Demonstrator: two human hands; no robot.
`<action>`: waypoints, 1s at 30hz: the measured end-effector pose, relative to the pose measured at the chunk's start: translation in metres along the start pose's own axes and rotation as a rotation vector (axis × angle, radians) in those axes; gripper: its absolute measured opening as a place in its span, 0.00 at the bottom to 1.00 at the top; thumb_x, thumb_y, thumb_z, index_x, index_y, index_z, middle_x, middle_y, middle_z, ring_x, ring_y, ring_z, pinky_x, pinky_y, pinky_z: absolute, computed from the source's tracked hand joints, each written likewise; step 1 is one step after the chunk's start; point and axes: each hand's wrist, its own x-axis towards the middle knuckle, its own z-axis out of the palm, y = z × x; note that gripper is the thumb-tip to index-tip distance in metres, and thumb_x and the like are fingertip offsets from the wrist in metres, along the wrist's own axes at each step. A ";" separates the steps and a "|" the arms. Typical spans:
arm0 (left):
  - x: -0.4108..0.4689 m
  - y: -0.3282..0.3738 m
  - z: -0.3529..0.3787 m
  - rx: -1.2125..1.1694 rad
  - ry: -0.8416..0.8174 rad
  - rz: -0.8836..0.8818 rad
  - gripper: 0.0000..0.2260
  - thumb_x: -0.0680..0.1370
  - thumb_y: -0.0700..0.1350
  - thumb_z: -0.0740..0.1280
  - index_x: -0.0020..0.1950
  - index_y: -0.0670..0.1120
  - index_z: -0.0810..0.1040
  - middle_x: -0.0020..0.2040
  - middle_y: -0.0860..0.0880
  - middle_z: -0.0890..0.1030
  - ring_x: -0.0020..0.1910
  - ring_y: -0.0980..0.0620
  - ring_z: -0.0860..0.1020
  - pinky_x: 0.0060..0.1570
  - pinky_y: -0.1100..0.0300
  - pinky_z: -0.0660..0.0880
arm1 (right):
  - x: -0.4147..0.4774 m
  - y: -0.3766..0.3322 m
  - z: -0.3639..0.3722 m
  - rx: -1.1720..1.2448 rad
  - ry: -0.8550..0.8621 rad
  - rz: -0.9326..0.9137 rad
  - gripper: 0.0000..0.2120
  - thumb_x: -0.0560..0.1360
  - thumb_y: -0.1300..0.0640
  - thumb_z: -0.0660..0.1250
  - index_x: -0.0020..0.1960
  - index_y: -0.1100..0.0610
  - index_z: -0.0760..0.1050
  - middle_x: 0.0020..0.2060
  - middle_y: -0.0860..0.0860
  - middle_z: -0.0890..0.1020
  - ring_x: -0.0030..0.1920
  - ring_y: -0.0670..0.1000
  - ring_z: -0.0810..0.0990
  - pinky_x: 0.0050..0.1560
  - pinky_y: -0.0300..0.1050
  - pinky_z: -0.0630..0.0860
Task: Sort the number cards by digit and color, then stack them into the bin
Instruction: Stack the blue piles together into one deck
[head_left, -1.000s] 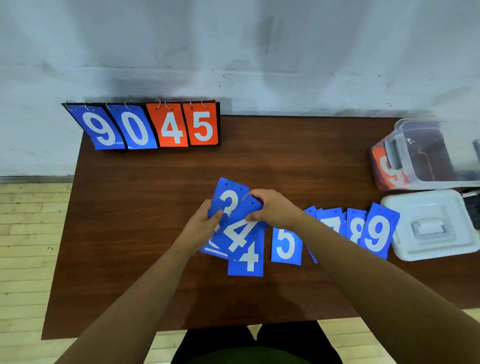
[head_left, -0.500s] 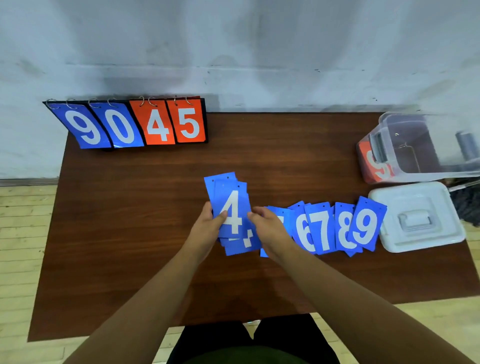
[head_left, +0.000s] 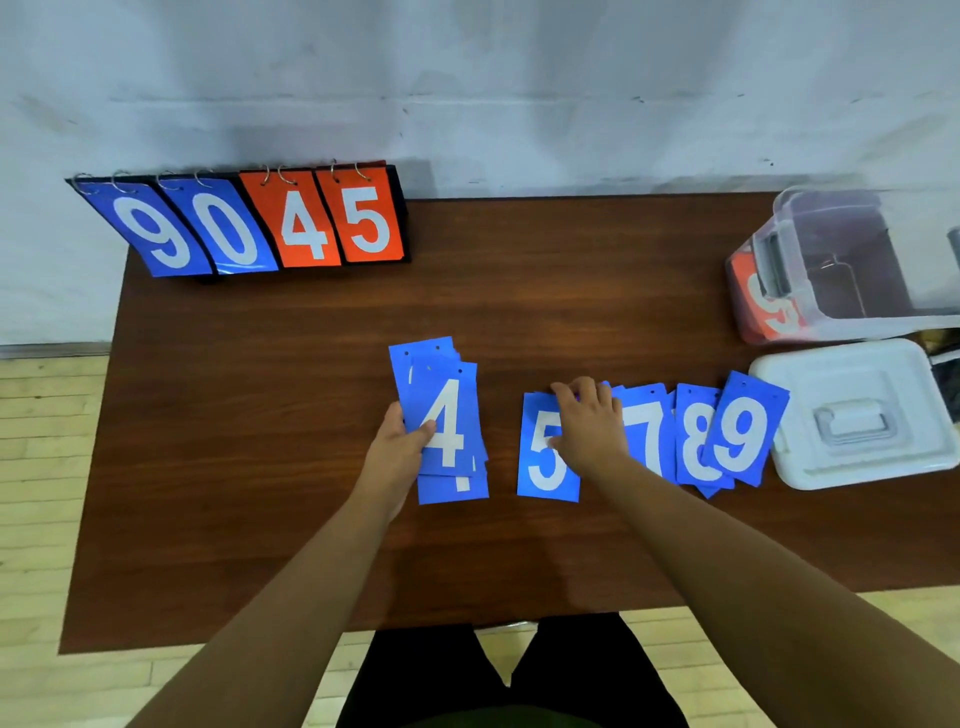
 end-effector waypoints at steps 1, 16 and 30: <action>-0.001 -0.001 0.001 -0.004 -0.001 -0.003 0.12 0.80 0.44 0.67 0.62 0.49 0.72 0.56 0.48 0.82 0.50 0.47 0.84 0.52 0.43 0.81 | 0.003 -0.002 0.001 -0.016 0.003 0.012 0.37 0.72 0.47 0.73 0.74 0.52 0.59 0.68 0.55 0.66 0.70 0.60 0.63 0.71 0.55 0.62; -0.010 -0.003 0.018 0.281 0.084 0.088 0.07 0.82 0.45 0.63 0.59 0.50 0.69 0.52 0.49 0.81 0.44 0.50 0.83 0.41 0.52 0.82 | 0.001 0.023 -0.088 0.687 -0.248 -0.217 0.04 0.78 0.61 0.67 0.52 0.55 0.77 0.42 0.46 0.80 0.42 0.44 0.79 0.38 0.36 0.75; -0.021 0.011 0.103 0.036 -0.159 0.106 0.13 0.77 0.42 0.70 0.60 0.50 0.75 0.56 0.47 0.84 0.50 0.47 0.84 0.51 0.48 0.81 | -0.009 0.062 -0.077 0.899 0.116 0.003 0.11 0.78 0.56 0.67 0.59 0.54 0.76 0.50 0.47 0.79 0.49 0.45 0.77 0.44 0.33 0.71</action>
